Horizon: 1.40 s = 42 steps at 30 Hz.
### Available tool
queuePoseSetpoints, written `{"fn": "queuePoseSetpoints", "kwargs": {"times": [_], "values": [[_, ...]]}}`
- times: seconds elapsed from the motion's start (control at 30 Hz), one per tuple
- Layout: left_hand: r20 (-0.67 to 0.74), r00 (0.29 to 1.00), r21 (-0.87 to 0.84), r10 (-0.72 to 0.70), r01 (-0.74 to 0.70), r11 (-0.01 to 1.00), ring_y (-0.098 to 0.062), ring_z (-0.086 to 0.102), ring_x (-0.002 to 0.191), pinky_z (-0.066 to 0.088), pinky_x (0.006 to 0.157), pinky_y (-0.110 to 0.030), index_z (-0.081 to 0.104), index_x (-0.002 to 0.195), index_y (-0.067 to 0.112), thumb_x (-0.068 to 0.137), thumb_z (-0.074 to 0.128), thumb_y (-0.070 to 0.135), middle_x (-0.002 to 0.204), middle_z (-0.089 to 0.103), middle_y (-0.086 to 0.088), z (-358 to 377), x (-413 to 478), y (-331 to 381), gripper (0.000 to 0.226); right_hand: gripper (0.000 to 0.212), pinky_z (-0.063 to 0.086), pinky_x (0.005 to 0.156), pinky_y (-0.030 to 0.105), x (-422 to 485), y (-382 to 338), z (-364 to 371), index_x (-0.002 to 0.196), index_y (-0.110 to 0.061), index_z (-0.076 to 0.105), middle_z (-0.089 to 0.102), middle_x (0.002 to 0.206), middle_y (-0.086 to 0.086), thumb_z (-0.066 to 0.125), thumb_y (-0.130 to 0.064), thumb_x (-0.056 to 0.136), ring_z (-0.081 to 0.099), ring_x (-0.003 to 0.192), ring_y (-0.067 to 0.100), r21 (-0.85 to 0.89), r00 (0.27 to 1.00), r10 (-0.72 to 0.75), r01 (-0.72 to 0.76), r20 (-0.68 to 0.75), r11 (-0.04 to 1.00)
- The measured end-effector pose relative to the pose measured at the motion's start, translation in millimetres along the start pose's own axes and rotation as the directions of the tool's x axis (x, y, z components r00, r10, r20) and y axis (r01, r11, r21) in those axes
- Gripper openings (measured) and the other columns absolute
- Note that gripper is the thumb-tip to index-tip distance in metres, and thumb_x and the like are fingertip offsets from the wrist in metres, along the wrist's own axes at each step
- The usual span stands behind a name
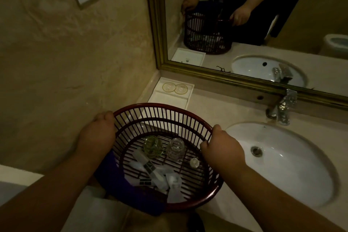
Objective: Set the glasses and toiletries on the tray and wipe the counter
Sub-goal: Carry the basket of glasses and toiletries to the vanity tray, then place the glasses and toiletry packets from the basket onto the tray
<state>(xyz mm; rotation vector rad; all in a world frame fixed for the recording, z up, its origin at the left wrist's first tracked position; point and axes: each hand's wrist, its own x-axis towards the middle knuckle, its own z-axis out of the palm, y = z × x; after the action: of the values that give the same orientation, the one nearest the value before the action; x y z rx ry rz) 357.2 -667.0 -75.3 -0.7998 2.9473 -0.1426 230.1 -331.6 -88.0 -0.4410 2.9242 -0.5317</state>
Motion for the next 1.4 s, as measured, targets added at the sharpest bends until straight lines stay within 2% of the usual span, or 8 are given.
{"fn": "queuePoseSetpoints", "kwargs": {"times": [0.23, 0.43, 0.57, 0.7, 0.93, 1.07, 1.27, 1.4], "values": [[0.007, 1.0, -0.015, -0.022, 0.022, 1.0, -0.042, 0.064, 0.064, 0.049, 0.052, -0.044, 0.053, 0.123, -0.012, 0.084, 0.064, -0.003, 0.099, 0.06, -0.035, -4, -1, 4, 0.041, 0.04, 0.056, 0.06, 0.039, -1, 6, 4, 0.122, -0.023, 0.043, 0.057, 0.106, 0.001, 0.059, -0.038, 0.089, 0.061, 0.072, 0.019, 0.038, 0.994, -0.109, 0.109, -0.005, 0.993], [-0.007, 1.0, 0.009, 0.02, -0.02, 1.0, -0.038, 0.064, 0.061, 0.041, 0.048, -0.035, 0.056, 0.116, -0.011, 0.086, 0.064, -0.001, 0.096, 0.062, -0.033, -11, -3, 4, 0.032, 0.042, 0.049, 0.056, 0.032, 0, 4, 5, 0.123, -0.029, 0.041, 0.062, 0.111, 0.0, 0.06, -0.039, 0.087, 0.057, 0.072, 0.017, 0.026, 0.998, -0.066, 0.066, -0.001, 0.997], [0.003, 1.0, 0.105, 0.023, -0.023, 0.994, -0.022, 0.067, 0.08, 0.044, 0.056, -0.03, 0.043, 0.131, 0.004, 0.099, 0.045, 0.018, 0.116, 0.062, -0.016, -9, -1, -1, 0.035, 0.045, 0.039, 0.051, 0.025, 0, 4, 7, 0.126, -0.03, 0.043, 0.065, 0.105, -0.003, 0.062, -0.043, 0.087, 0.055, 0.068, 0.012, -0.025, 0.999, -0.039, 0.038, -0.014, 0.999], [0.013, 0.999, 0.134, 0.053, -0.054, 0.99, -0.019, 0.068, 0.077, 0.04, 0.053, -0.027, 0.044, 0.131, 0.004, 0.1, 0.04, 0.021, 0.114, 0.063, -0.014, -8, -2, -4, 0.036, 0.042, 0.049, 0.054, 0.03, -2, 0, 7, 0.124, -0.03, 0.045, 0.065, 0.099, -0.005, 0.061, -0.041, 0.088, 0.061, 0.071, 0.013, -0.077, 1.0, -0.003, 0.001, -0.031, 0.997], [0.021, 0.997, 0.186, 0.08, -0.082, 0.979, -0.012, 0.067, 0.083, 0.043, 0.055, -0.024, 0.028, 0.141, 0.001, 0.1, 0.039, 0.03, 0.128, 0.056, -0.011, -3, -1, -4, 0.051, 0.043, 0.043, 0.055, 0.03, -6, -7, 5, 0.125, -0.032, 0.045, 0.07, 0.103, -0.004, 0.062, -0.043, 0.086, 0.066, 0.076, 0.016, -0.166, 0.997, 0.012, -0.025, -0.082, 0.986], [0.012, 0.996, 0.0, 0.088, -0.088, 0.996, -0.022, 0.065, 0.101, 0.056, 0.068, -0.033, 0.019, 0.153, 0.001, 0.097, 0.052, 0.04, 0.144, 0.045, -0.017, 4, 0, -4, 0.076, 0.047, 0.038, 0.054, 0.031, -5, -6, 8, 0.123, -0.033, 0.045, 0.068, 0.101, -0.005, 0.063, -0.049, 0.083, 0.065, 0.074, 0.014, -0.212, 0.995, 0.002, -0.023, -0.1, 0.977], [-0.054, 0.992, -0.21, 0.11, -0.119, 0.97, -0.037, 0.05, 0.125, 0.047, 0.101, -0.049, 0.033, 0.152, 0.003, 0.09, 0.063, 0.042, 0.144, 0.048, -0.024, 8, 5, 1, 0.079, 0.049, 0.052, 0.057, 0.031, 14, -19, 17, 0.114, -0.03, 0.044, 0.061, 0.099, -0.005, 0.063, -0.059, 0.08, 0.06, 0.078, 0.015, -0.222, 0.993, -0.067, 0.043, -0.099, 0.974], [-0.104, 0.964, -0.281, 0.243, -0.263, 0.923, -0.029, 0.061, 0.104, 0.052, 0.084, -0.04, 0.051, 0.14, 0.015, 0.086, 0.069, 0.044, 0.125, 0.062, -0.012, -6, 44, 23, 0.064, 0.049, 0.048, 0.061, 0.034, 45, -47, 17, 0.114, -0.028, 0.045, 0.061, 0.1, -0.002, 0.063, -0.059, 0.08, 0.062, 0.084, 0.022, -0.23, 0.99, -0.139, 0.132, -0.018, 0.964]]}}
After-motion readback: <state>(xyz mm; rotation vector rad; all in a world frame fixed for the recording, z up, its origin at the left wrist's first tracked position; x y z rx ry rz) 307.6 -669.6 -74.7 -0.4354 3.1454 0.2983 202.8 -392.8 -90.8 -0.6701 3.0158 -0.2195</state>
